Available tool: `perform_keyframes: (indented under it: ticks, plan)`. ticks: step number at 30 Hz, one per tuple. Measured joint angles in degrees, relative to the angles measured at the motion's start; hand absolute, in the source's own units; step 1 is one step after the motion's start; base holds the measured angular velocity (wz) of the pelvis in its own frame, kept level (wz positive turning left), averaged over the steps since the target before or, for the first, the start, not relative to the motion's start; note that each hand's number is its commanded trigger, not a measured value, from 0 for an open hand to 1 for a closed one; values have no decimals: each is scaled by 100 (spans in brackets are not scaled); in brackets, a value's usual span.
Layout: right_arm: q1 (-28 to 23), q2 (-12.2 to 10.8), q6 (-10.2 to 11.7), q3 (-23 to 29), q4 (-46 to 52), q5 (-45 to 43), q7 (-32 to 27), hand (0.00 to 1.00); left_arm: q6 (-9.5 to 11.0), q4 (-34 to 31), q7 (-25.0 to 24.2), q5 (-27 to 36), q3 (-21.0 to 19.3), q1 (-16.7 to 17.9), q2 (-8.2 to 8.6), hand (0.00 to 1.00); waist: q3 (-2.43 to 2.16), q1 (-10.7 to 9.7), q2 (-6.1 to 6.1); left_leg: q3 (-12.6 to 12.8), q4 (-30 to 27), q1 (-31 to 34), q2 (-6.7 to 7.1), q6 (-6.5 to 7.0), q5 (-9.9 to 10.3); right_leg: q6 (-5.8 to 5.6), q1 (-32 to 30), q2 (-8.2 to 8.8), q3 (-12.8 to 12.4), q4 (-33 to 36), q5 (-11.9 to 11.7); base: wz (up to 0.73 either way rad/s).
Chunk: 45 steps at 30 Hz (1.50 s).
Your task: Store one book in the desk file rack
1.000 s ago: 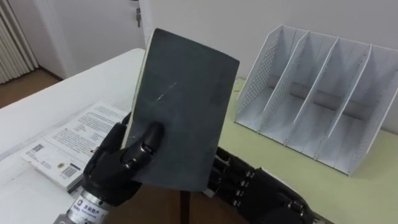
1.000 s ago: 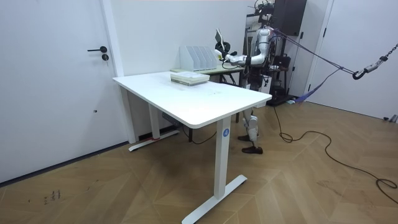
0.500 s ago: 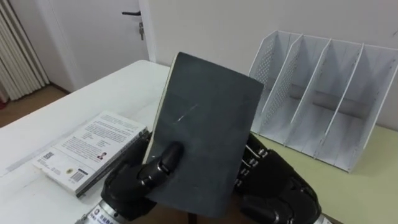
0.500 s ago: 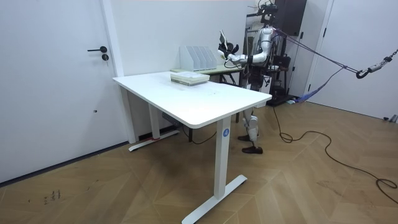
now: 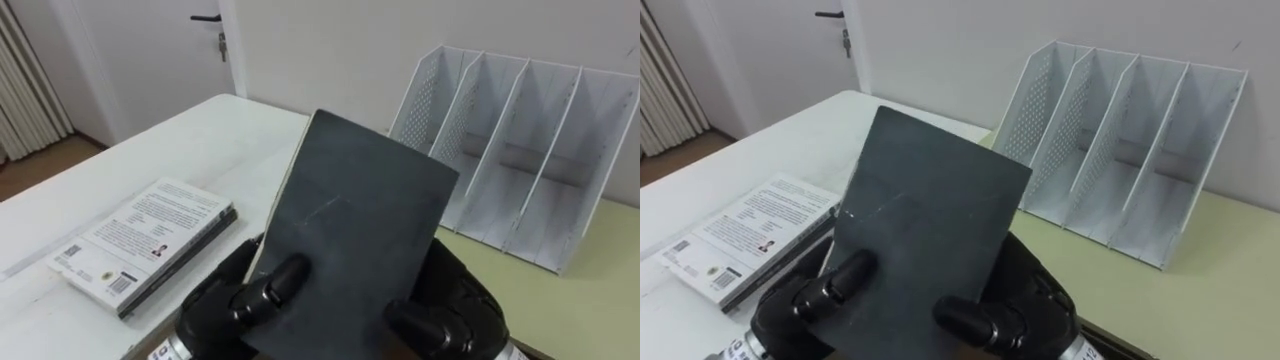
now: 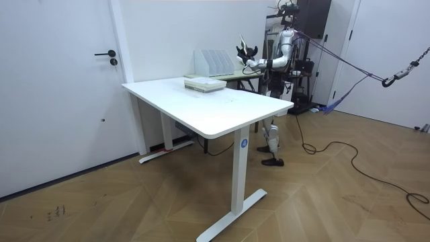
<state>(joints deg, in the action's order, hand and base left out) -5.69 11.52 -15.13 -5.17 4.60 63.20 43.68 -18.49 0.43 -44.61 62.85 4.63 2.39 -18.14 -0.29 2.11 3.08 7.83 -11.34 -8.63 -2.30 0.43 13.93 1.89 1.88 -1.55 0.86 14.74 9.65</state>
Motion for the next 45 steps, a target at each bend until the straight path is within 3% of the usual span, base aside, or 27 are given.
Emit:
perform_keyframes:
  ticks: [4,8,14,24,25,26,30,33,35,38,42,45]
  plan:
    - [-18,141,4,-69,43,199,-252,100,-77,11,-266,-7,17,-4,-146,100,-16,-7,10,26,-2,2,-5,-1,0,0,3,3,12,-2,1,0]
    - [-175,248,26,-73,29,198,-401,100,-198,-1,-616,-10,268,-4,-476,100,-53,-4,36,195,-2,-14,-9,-1,0,0,16,10,19,0,0,0]
    - [-286,544,-124,-306,27,428,-311,100,-250,107,-461,-11,245,-5,-802,100,-42,-5,21,327,5,-41,-39,-6,3,-1,6,4,-2,-7,1,-1]
    - [-340,587,-92,-387,-134,439,-159,100,-412,49,-479,-17,314,-4,-952,100,-23,48,16,318,-7,17,-107,-53,32,48,-26,-66,4,-41,-28,-2]
    - [-343,589,-81,-383,-176,440,-132,100,-411,49,-453,-17,349,-4,-954,77,-23,49,24,315,-8,19,-107,-56,31,53,-25,-67,20,-62,-31,0]
    - [-344,602,-74,-383,-202,439,-120,100,-411,50,-429,-18,362,-4,-958,0,-24,56,34,318,-13,19,-107,-58,30,58,-25,-68,25,-81,-34,0]
    - [-343,602,-46,-368,-212,380,-103,100,-410,52,-416,-19,363,-4,-985,0,-17,37,30,314,-20,28,-109,-59,29,59,-24,-66,20,-99,-34,0]
    - [-339,659,-24,-334,-262,274,-103,100,-342,77,-316,-57,334,-4,-983,0,34,21,-49,315,-16,27,-108,-59,29,56,-26,-59,18,-104,-31,0]
    - [-348,838,-33,-312,-280,169,-121,100,-287,94,-247,-56,331,11,-979,0,71,52,-122,312,-18,41,-103,-58,29,54,-53,-50,21,-90,-30,0]
    - [-319,949,-36,-234,-276,-270,-180,100,-91,217,-219,-54,331,11,-940,0,52,41,-195,309,-36,74,-100,-58,29,53,-88,-47,13,-74,-31,0]
    - [-281,968,-35,-35,-170,-1085,-520,100,110,505,-190,-79,355,176,-867,0,47,-75,-198,312,-32,15,-85,-58,29,53,-73,-53,12,-61,-30,0]
    - [63,962,-34,105,-144,-1848,-915,100,329,837,-26,-261,390,331,-660,0,62,-284,-226,305,-27,11,-62,-58,27,55,-57,-45,59,-15,-25,2]
